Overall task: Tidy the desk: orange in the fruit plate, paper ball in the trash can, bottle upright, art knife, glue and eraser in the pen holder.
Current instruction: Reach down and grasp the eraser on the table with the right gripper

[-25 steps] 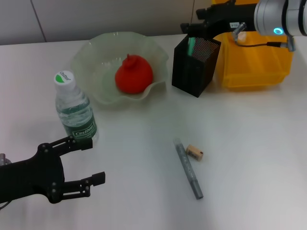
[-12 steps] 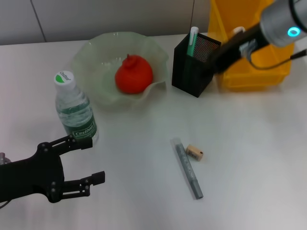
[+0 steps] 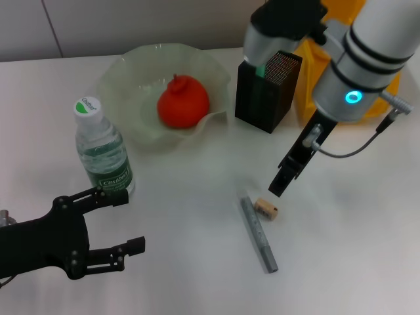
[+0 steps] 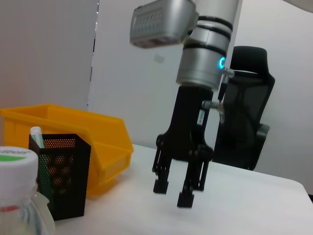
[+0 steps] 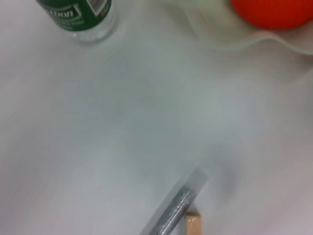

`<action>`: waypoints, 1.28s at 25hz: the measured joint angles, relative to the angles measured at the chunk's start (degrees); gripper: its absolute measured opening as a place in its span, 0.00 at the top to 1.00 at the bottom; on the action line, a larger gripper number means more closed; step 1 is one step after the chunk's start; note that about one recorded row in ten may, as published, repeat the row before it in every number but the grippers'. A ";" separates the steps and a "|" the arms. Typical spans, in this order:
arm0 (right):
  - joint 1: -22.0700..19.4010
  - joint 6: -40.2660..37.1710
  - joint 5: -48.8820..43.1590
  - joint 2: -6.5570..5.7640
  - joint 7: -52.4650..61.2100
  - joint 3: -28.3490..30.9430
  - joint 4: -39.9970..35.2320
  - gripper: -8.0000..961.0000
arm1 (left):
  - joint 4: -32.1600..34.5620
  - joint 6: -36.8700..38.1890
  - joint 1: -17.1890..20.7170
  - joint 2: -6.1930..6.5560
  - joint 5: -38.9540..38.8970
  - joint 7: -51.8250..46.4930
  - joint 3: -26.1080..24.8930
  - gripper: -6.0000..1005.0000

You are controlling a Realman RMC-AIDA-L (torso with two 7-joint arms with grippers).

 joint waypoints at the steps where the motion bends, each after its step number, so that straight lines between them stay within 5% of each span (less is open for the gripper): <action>1: 0.11 0.73 0.05 0.06 0.57 -1.16 0.83 0.33 | -0.01 0.00 0.00 0.00 0.02 0.00 0.01 0.14; 7: 0.92 5.16 3.37 0.16 2.52 -7.14 6.36 0.33 | -0.02 -0.05 0.05 0.02 0.12 0.37 0.03 0.14; 24: 4.03 11.43 4.48 0.34 2.88 -10.34 15.27 0.35 | -0.01 -0.36 0.35 0.02 0.29 0.55 -0.29 0.14; 30: 4.22 12.93 4.48 0.34 2.90 -10.39 16.59 0.53 | -0.01 -0.44 0.17 0.02 0.33 0.63 -0.33 0.14; 32: 4.41 13.55 4.65 0.34 2.89 -10.41 17.28 0.74 | -0.01 -0.48 0.04 0.01 0.35 0.63 -0.32 0.14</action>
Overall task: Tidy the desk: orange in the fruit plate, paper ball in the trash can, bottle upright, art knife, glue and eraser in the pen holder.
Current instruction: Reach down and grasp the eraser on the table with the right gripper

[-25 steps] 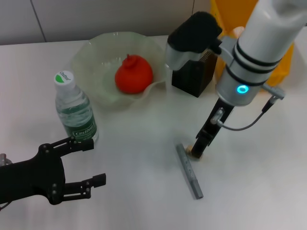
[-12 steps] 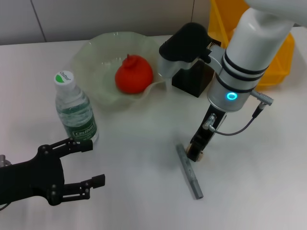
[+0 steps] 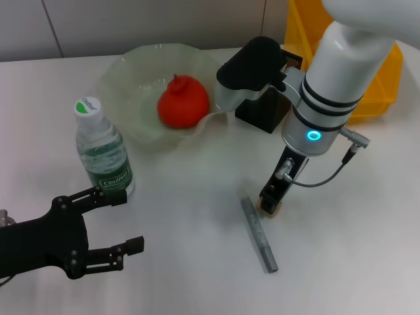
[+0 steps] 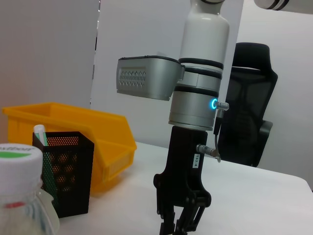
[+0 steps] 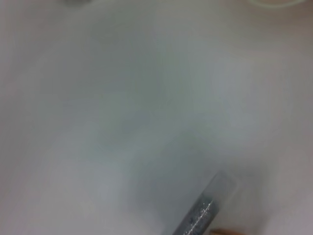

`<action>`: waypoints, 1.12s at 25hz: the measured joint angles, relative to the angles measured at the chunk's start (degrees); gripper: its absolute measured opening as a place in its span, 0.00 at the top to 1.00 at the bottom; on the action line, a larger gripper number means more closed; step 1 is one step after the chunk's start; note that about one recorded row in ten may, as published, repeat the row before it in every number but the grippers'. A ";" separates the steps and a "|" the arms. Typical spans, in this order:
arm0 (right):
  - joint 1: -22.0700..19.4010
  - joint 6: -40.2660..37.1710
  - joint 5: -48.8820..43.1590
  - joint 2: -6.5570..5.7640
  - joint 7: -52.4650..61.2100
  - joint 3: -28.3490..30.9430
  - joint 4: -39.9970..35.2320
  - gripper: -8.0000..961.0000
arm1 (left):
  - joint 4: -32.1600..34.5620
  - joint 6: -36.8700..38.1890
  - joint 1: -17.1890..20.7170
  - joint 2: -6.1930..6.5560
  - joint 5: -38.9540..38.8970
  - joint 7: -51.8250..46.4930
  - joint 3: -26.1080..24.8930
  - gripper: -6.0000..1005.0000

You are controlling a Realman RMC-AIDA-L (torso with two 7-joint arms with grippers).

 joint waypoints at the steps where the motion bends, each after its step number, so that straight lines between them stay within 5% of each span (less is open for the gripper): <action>1: 0.00 0.00 0.00 0.00 0.00 0.00 0.00 0.74 | 0.00 -0.03 -0.02 0.00 0.00 0.00 0.02 0.14; 22: 0.32 0.87 3.22 -0.06 -0.50 -2.36 -0.03 0.78 | 0.00 -0.85 -0.31 0.00 -0.18 -0.42 0.20 0.14; 28: 0.78 0.79 3.11 -0.05 -0.04 -2.57 0.86 0.63 | 0.00 -0.85 -0.31 0.00 -0.14 -0.42 0.21 0.14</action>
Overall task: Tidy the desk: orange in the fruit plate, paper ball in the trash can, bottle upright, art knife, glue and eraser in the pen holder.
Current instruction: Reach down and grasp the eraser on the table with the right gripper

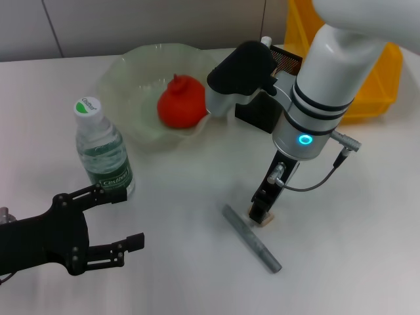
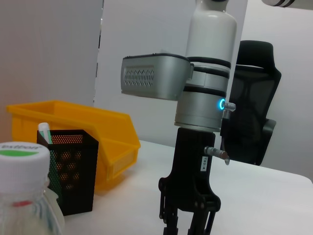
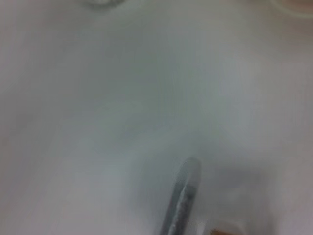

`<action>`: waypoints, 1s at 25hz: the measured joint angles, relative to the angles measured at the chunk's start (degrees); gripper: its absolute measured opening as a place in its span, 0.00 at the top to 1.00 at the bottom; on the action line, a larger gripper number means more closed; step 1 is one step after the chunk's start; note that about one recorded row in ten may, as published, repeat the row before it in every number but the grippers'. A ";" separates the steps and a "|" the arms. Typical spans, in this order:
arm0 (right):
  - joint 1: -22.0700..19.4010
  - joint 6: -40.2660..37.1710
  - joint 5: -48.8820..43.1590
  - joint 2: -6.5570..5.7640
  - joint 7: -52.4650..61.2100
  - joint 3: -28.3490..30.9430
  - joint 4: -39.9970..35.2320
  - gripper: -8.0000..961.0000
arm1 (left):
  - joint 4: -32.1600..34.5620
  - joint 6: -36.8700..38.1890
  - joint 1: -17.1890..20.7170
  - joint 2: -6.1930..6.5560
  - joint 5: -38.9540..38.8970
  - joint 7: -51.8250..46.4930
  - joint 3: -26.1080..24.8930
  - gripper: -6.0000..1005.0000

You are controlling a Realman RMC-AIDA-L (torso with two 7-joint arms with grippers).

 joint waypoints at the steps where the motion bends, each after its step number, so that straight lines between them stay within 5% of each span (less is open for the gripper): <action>1: 0.05 0.13 -0.01 0.03 0.08 -0.14 0.17 0.60 | 0.00 0.00 0.00 0.00 0.03 0.01 -0.02 0.14; 5: 0.10 0.44 0.14 0.08 0.35 -0.32 0.30 0.52 | 0.00 0.00 0.00 0.00 0.08 0.11 -0.07 0.14; 25: 2.59 0.66 1.78 0.14 1.75 -3.05 2.35 0.52 | 0.00 0.15 0.40 0.08 0.15 0.47 -0.24 0.14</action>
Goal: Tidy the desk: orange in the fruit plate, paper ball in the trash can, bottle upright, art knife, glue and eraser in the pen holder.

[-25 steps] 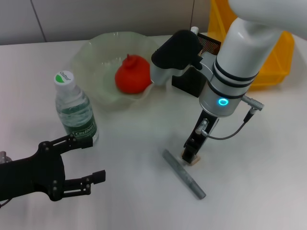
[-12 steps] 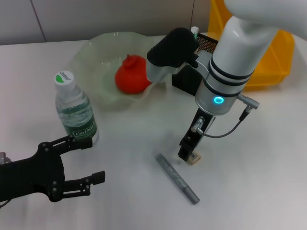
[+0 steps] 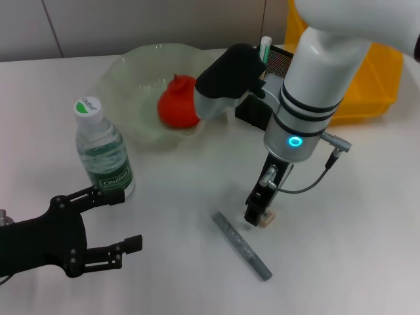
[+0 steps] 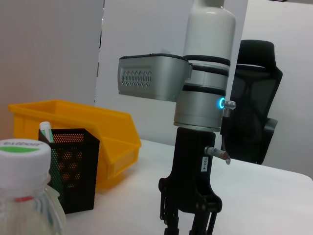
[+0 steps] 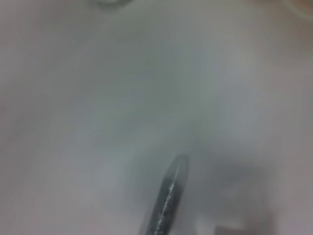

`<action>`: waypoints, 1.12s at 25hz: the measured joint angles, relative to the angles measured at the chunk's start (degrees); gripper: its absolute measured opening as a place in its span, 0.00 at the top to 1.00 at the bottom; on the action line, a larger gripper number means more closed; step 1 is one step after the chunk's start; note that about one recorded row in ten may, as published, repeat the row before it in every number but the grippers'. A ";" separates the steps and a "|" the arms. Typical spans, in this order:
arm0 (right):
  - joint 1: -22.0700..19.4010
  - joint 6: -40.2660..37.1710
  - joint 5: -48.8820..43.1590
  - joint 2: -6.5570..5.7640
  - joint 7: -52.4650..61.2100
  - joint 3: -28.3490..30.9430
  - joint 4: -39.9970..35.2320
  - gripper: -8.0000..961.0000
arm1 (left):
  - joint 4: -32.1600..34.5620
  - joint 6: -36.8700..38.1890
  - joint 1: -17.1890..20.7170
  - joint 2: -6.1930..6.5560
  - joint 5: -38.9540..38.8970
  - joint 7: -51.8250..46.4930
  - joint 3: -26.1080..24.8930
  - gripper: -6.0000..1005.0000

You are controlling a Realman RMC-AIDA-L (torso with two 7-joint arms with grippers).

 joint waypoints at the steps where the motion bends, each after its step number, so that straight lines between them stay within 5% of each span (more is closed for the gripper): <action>1: 0.12 0.16 0.11 0.00 0.10 -0.42 0.12 0.53 | 0.00 -0.05 -0.05 0.01 0.00 0.01 0.00 0.14; 24: 1.32 2.52 2.34 -0.02 1.37 -5.53 1.29 0.62 | 0.00 -0.15 0.21 0.00 -0.04 0.65 -0.06 0.14; 28: -0.28 0.22 1.45 -0.53 1.44 -3.78 -2.86 0.71 | 0.00 -0.14 0.22 0.02 -0.09 0.65 -0.06 0.14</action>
